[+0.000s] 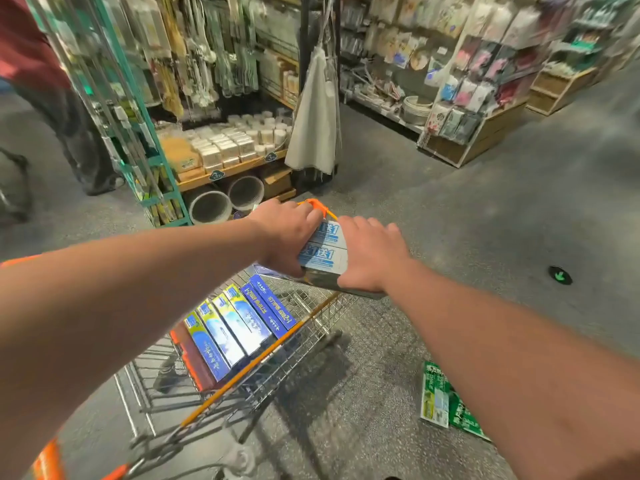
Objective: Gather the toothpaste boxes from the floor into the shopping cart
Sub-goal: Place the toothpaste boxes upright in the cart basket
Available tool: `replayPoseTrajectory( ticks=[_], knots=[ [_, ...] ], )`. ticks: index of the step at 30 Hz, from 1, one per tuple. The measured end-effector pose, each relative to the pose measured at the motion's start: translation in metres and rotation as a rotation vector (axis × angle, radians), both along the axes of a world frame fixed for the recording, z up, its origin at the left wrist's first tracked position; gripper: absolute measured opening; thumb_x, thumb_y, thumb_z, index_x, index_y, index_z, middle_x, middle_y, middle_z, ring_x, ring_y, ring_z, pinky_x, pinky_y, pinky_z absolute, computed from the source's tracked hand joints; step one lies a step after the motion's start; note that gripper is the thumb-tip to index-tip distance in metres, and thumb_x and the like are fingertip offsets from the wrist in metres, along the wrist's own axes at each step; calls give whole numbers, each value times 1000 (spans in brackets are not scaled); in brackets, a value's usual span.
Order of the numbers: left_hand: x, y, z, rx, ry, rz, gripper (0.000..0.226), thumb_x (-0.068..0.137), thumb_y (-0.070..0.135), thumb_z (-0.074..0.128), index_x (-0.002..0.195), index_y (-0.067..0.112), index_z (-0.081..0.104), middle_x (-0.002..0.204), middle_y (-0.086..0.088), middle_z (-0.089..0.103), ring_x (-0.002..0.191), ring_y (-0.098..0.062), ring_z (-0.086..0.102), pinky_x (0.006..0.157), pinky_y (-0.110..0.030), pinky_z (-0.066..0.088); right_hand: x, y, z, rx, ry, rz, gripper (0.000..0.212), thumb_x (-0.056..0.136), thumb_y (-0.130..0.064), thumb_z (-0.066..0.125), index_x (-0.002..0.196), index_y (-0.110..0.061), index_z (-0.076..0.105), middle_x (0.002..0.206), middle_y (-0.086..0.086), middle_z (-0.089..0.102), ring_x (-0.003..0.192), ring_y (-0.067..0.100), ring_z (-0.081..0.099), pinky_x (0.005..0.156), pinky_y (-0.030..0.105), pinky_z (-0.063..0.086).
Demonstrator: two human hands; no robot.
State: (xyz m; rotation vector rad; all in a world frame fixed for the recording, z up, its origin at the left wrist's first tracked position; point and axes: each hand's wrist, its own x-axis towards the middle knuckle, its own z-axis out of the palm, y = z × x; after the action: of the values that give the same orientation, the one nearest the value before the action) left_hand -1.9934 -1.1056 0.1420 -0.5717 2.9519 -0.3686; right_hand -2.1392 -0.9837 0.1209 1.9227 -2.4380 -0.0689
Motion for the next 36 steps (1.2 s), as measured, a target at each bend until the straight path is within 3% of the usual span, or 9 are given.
replayPoseTrajectory(
  ticks=[9, 18, 20, 22, 24, 26, 31, 34, 36],
  knots=[
    [-47, -106, -61, 80, -86, 79, 99, 65, 81, 66, 136, 19, 37, 127, -3, 50, 115, -25, 56, 98, -41, 48, -44, -112, -63, 52, -32, 4, 96, 62, -64, 75, 139, -22, 34, 132, 1, 51, 124, 26, 48, 100, 50, 39],
    [-118, -215, -186, 142, -219, 114, 85, 64, 74, 66, 126, 23, 38, 118, 0, 52, 109, -25, 56, 96, -41, 41, -98, -214, -196, 122, -200, -84, 92, 69, -48, 77, 144, -19, 31, 137, 3, 50, 128, 25, 48, 99, 47, 38],
    [-127, -235, -223, 139, -259, 71, 83, 64, 72, 68, 125, 25, 38, 118, 2, 52, 108, -24, 55, 97, -41, 41, -97, -231, -238, 74, -193, -171, 61, 84, -36, 67, 138, -17, 44, 128, 6, 59, 120, 27, 57, 95, 49, 44],
    [-132, -252, -262, 154, -288, 31, 80, 66, 71, 67, 126, 26, 40, 117, 2, 53, 107, -23, 55, 97, -41, 40, -94, -247, -276, -25, -240, -245, 31, 87, -18, 45, 109, -15, 66, 95, 8, 70, 89, 28, 70, 77, 49, 53],
    [-134, -266, -304, 164, -309, -10, 82, 68, 72, 66, 128, 25, 39, 118, 2, 54, 108, -24, 54, 98, -41, 38, -93, -258, -315, 28, -278, -279, 29, 82, -15, 41, 85, -16, 70, 72, 5, 66, 64, 25, 67, 61, 43, 54],
    [-133, -275, -344, 166, -351, -48, 85, 72, 73, 64, 133, 23, 33, 123, 0, 52, 113, -25, 53, 109, -45, 34, -90, -266, -355, 55, -221, -316, 25, 81, -15, 42, 79, -18, 68, 68, 2, 64, 60, 23, 64, 57, 40, 52],
    [-139, -289, -420, 216, -419, -102, 90, 77, 63, 70, 144, 20, 28, 135, -1, 44, 125, -26, 45, 122, -58, 15, -80, -273, -436, 249, -195, -437, 21, 102, -14, 47, 120, -15, 58, 110, 8, 64, 101, 26, 64, 84, 58, 51],
    [-138, -292, -455, 247, -435, -137, 82, 84, 53, 70, 144, 23, 23, 140, 0, 39, 132, -26, 39, 123, -60, 9, -69, -274, -466, 179, -174, -525, 8, 87, -15, 65, 87, -23, 61, 73, -1, 59, 62, 18, 56, 62, 43, 54],
    [-132, -292, -472, 278, -448, -151, 78, 87, 49, 68, 147, 25, 24, 141, 2, 39, 135, -28, 36, 123, -61, 6, -69, -272, -479, 240, -304, -552, 21, 87, -12, 52, 73, -27, 51, 61, -6, 46, 51, 14, 41, 58, 28, 40]
  ],
)
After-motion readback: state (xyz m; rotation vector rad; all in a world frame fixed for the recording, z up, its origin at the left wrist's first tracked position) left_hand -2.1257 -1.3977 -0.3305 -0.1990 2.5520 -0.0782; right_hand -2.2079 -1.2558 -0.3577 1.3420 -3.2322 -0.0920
